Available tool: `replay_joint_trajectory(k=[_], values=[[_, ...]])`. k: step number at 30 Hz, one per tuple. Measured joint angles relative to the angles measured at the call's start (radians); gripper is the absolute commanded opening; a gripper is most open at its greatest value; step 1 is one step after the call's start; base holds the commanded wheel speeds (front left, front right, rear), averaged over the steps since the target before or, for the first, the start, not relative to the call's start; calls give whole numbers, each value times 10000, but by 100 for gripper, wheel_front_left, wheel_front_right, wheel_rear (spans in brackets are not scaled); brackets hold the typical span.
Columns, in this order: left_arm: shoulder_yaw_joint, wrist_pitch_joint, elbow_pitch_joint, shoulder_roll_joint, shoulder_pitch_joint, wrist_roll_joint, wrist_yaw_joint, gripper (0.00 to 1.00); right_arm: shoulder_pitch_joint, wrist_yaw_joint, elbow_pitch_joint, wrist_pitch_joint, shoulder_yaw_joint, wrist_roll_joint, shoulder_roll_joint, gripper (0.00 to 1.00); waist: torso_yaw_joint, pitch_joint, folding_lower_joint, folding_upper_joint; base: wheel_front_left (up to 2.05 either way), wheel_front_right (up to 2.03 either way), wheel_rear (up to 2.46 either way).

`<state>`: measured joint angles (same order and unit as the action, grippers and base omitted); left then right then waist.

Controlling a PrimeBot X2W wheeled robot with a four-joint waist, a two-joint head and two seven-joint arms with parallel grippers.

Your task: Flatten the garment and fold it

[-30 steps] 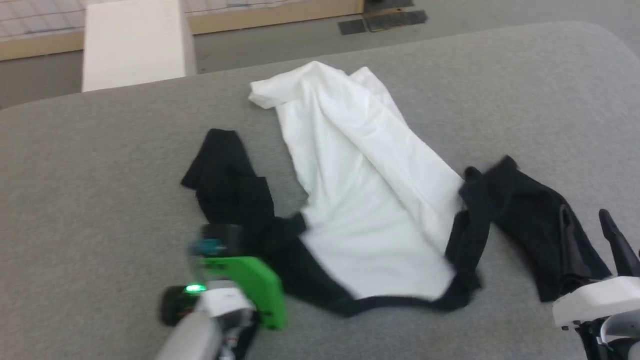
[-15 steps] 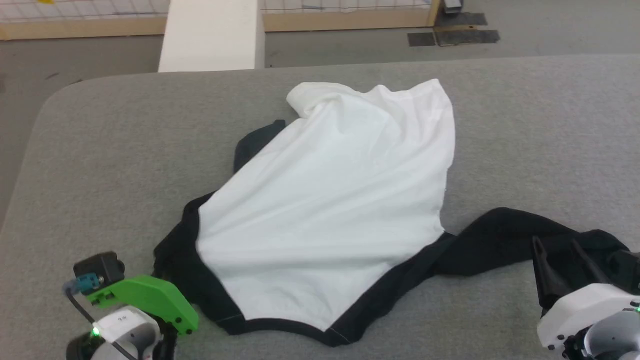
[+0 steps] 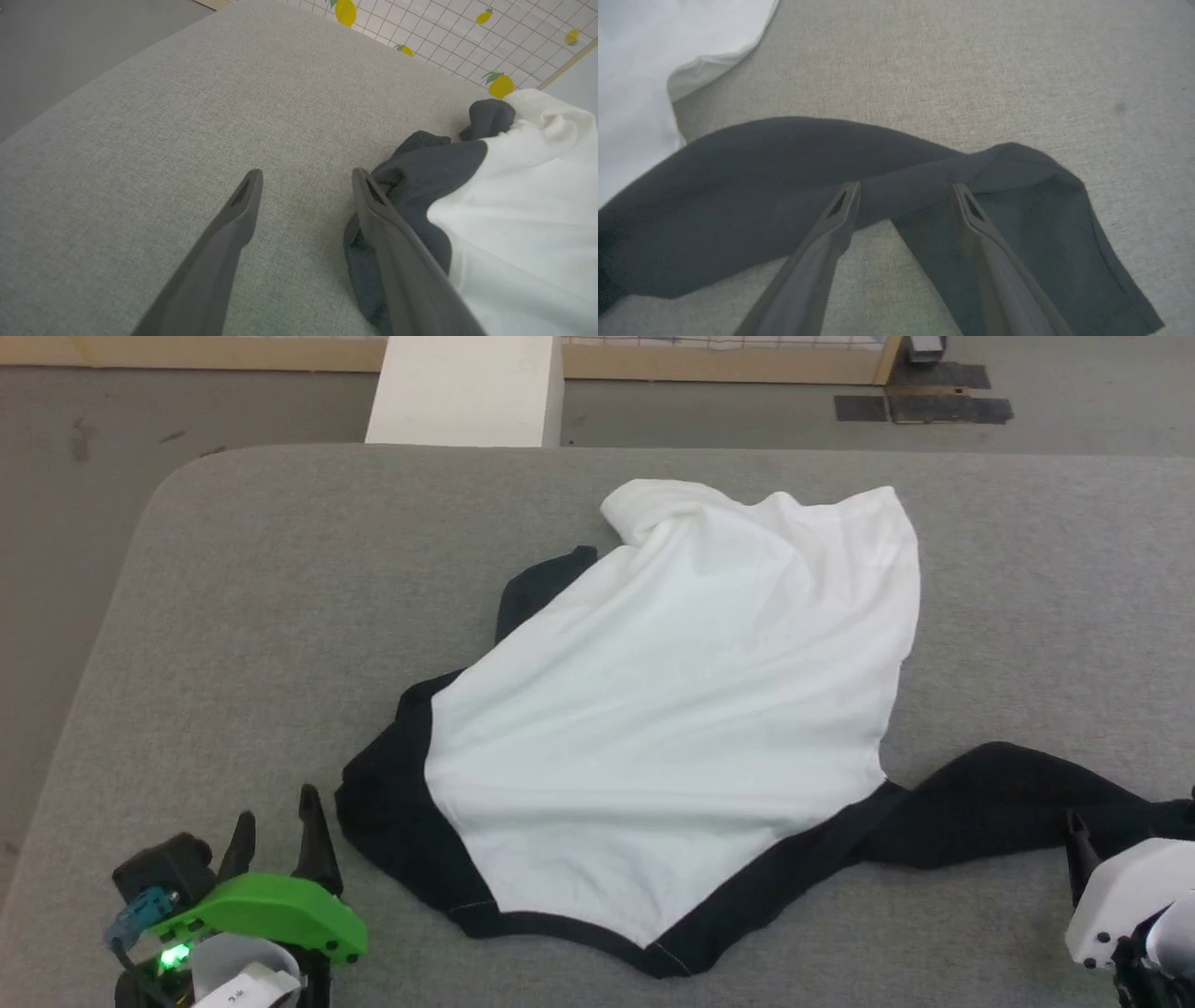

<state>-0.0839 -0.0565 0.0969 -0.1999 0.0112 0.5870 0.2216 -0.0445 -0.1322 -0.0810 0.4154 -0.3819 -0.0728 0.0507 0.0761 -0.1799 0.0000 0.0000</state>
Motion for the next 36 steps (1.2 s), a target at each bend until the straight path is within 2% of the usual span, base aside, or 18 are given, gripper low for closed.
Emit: replay_joint_trajectory(k=[6,7,8,9,12,16,24,29,30,31,36], values=[[-370,-790,155,209,591,-221,-332,100,-713,0,-1049,1177,-658,571,-4,100,437,-213,0,0,0,0,0],[-420,-825,221,236,656,-242,-368,100,-831,-2,-1145,1290,-780,654,0,71,491,-252,0,0,0,0,0],[-493,-869,280,282,731,-272,-391,100,-985,0,-1248,1452,-869,807,19,32,556,-297,0,-1,0,0,0],[-550,-895,332,324,792,-309,-451,100,-1156,0,-1317,1578,-943,905,29,0,618,-345,0,0,0,0,0],[-660,-953,458,424,949,-334,-510,100,-1655,0,-1338,1442,-1212,1453,19,0,766,-495,0,0,0,0,0],[-777,-1009,596,445,1083,-334,-600,100,-2638,0,-1547,316,-1396,2067,157,0,920,-672,0,0,0,0,0],[-926,-1047,836,458,1339,-362,-702,100,-4759,-2,-2199,-1937,-823,2046,878,0,1179,-794,0,0,0,0,0],[-982,-1049,882,476,1345,-362,-709,100,-4625,-2,-3026,-1843,-1273,1870,871,2,1149,-743,0,0,0,0,0],[-1005,-1049,880,483,1348,-362,-711,100,-4428,-2,-3196,-1682,-1496,1910,857,40,1124,-740,0,0,0,0,0],[-1020,-1049,886,483,1348,-362,-711,100,-4257,-2,-3319,-1492,-1733,1950,832,100,1102,-734,1,0,0,0,0],[-1068,-1047,899,466,1350,-370,-711,100,-3103,0,-2987,-1432,-2435,1952,499,100,927,-610,0,0,0,0,0]])
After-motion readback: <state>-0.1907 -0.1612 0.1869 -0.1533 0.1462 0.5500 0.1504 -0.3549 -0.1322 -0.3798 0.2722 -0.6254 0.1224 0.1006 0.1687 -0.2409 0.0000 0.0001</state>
